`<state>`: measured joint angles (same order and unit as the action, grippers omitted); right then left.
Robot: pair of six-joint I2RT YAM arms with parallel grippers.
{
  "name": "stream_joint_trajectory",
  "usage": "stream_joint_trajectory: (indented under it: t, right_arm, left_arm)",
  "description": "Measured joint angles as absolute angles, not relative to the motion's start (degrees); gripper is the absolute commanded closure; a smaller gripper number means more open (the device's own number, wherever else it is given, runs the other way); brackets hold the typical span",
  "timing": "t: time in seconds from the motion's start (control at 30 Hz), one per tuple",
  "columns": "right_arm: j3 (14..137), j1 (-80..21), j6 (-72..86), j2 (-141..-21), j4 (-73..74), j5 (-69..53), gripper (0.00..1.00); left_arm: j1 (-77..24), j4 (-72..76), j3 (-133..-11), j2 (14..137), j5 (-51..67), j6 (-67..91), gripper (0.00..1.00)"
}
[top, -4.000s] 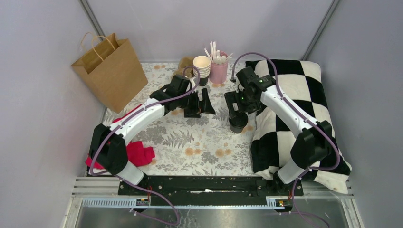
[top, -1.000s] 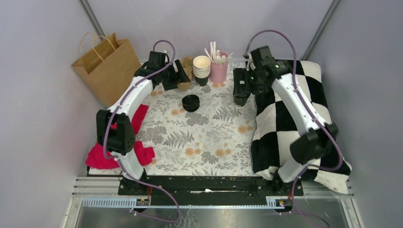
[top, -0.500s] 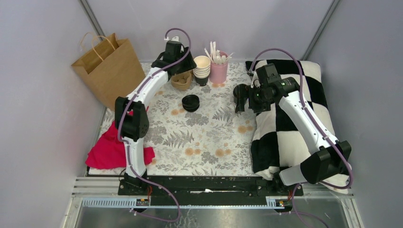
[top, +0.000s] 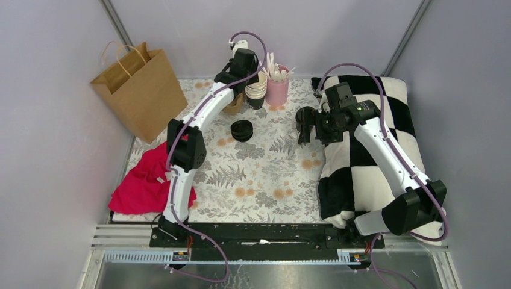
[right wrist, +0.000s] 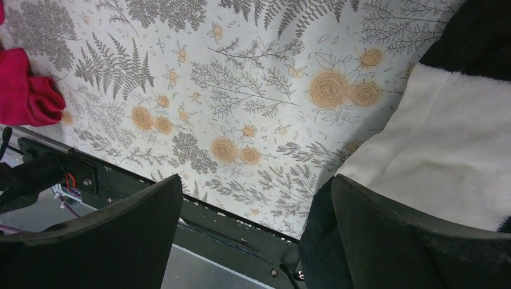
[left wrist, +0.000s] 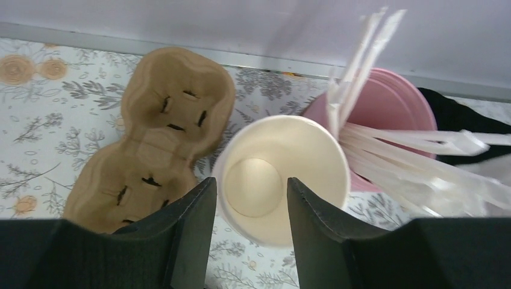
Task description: Pack the takeout coffee
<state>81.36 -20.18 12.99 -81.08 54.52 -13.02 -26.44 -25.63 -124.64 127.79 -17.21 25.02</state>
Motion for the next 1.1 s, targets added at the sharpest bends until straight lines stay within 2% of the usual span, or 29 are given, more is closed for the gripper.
stream_joint_trajectory:
  t: [0.13,0.3,0.63,0.77,0.8,1.1]
  right_arm:
    - [80.6,-20.2,12.8,-81.1,54.5,-13.0,0.0]
    - [80.4,-20.2,12.7,-81.1,54.5,-13.0,0.0]
    - [80.4,-20.2,12.1,-81.1,54.5,-13.0,0.0]
    - [80.4,-20.2,11.8,-81.1,54.5,-13.0,0.0]
    - [80.4,-20.2,11.7,-81.1,54.5,-13.0,0.0]
    - [80.4,-20.2,11.7,-81.1,54.5,-13.0,0.0]
  left_arm:
    - [-26.2,-26.9,-126.8,130.5,-20.0,24.3,0.51]
    - [-26.2,-27.5,-128.6,132.3,-21.0,23.6,0.67]
    - [-26.2,-27.6,-129.8,133.3,-22.0,22.3,0.83]
    - [-26.2,-27.7,-130.2,133.3,-22.7,22.0,0.92]
    - [-26.2,-27.8,-130.5,133.3,-22.9,21.5,0.98]
    - [-26.2,-28.4,-130.8,133.3,-22.8,21.1,1.0]
